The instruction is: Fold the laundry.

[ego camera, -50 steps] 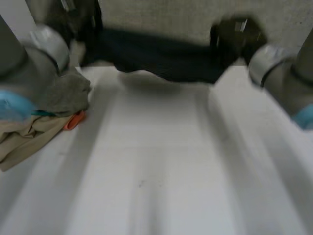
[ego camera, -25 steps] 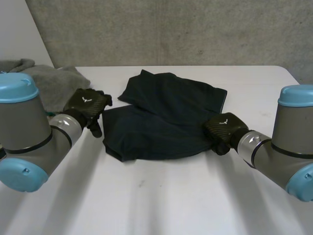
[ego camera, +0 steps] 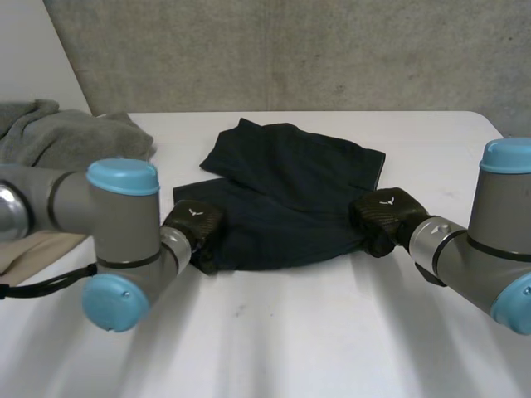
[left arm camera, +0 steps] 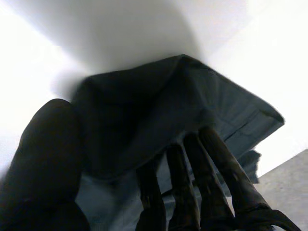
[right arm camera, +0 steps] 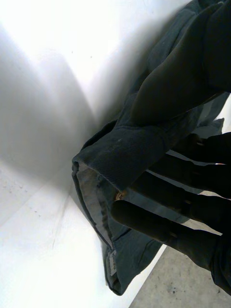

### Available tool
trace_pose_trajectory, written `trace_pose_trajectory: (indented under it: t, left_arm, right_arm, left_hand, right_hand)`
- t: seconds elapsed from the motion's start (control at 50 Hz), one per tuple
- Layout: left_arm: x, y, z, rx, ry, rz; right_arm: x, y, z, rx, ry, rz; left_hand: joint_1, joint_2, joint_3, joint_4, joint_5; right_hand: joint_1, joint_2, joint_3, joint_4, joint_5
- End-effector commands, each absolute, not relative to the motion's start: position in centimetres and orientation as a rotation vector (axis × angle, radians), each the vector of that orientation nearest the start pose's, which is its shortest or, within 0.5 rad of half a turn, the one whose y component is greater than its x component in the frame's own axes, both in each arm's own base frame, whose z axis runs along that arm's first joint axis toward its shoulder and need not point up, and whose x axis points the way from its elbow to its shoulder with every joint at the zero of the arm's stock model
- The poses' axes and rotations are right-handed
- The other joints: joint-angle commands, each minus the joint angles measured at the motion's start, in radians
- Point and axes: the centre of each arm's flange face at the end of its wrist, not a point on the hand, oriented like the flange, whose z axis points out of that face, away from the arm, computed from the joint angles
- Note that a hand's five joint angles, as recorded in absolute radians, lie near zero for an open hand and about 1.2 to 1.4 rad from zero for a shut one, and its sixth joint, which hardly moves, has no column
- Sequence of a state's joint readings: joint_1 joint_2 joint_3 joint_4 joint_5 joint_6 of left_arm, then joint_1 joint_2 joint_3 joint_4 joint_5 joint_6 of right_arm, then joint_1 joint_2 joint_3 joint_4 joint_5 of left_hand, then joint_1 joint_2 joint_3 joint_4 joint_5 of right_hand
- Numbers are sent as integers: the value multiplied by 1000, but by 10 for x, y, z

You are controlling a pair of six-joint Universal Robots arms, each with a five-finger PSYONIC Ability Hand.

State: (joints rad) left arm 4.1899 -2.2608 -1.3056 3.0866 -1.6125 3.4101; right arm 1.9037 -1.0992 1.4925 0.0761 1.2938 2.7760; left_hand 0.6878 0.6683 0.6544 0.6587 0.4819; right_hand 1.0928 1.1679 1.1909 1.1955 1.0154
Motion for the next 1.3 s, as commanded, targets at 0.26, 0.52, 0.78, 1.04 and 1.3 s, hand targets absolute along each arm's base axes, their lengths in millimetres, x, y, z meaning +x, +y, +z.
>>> trace_pose_trajectory:
  t: [0.26,0.52,0.78,1.04,1.3]
  left_arm:
    - [-275,-190,182,1468,2319,-1354]
    - [-268,-137,173,1856,2097,-1083]
    - [-374,-282,226,1431,1742,-1944]
    - [-430,-334,179,1341,1652,-2150]
    - [-414,-304,215,1255,1881,-2223]
  right_arm:
    - [238,-227,200,-1658,2166,-1092]
    - [213,-202,217,-1831,2073,-588]
    - [221,-300,203,-1418,2317,-1290]
    - [237,-372,152,-1342,2281,-2028]
    - [236,-331,199,-1109,2271,-2138]
  left_hand:
    - [709,728,742,738,740]
    - [709,728,742,738,740]
    - [709,728,742,738,740]
    - [-513,-494,-480,-484,-482]
    - [-513,-494,-480,-484,-482]
  right_hand:
    - [304,228,205,201,206]
    - [304,228,205,201,206]
    - [304,228,205,201,206]
    - [-918,-993,-1016,-1021,-1015]
    - [-918,-993,-1016,-1021,-1015]
